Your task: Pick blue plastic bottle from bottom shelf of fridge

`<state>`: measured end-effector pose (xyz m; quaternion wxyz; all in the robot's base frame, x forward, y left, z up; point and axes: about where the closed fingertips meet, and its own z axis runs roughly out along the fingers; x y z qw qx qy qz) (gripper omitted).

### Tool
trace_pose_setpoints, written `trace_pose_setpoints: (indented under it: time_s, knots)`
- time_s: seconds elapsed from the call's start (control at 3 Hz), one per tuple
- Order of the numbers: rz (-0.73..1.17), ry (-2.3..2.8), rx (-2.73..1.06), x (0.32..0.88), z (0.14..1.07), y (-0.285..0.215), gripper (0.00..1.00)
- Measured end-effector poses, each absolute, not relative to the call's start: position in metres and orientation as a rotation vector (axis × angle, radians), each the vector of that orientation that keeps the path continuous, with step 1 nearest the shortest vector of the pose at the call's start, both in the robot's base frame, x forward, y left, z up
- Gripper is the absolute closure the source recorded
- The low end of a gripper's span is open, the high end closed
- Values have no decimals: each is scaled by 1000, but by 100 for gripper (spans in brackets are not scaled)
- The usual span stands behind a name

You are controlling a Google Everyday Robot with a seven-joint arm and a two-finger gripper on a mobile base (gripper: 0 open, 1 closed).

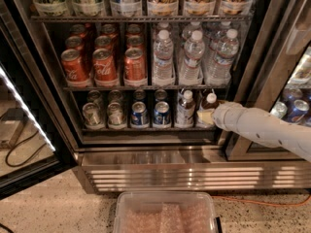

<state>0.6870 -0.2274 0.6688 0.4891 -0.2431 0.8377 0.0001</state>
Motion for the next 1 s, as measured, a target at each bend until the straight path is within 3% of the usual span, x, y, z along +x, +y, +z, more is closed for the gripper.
trace_pose_setpoints:
  time_s: [1.0]
  knots:
    - [-34,1945,-572,670,692,-236,100]
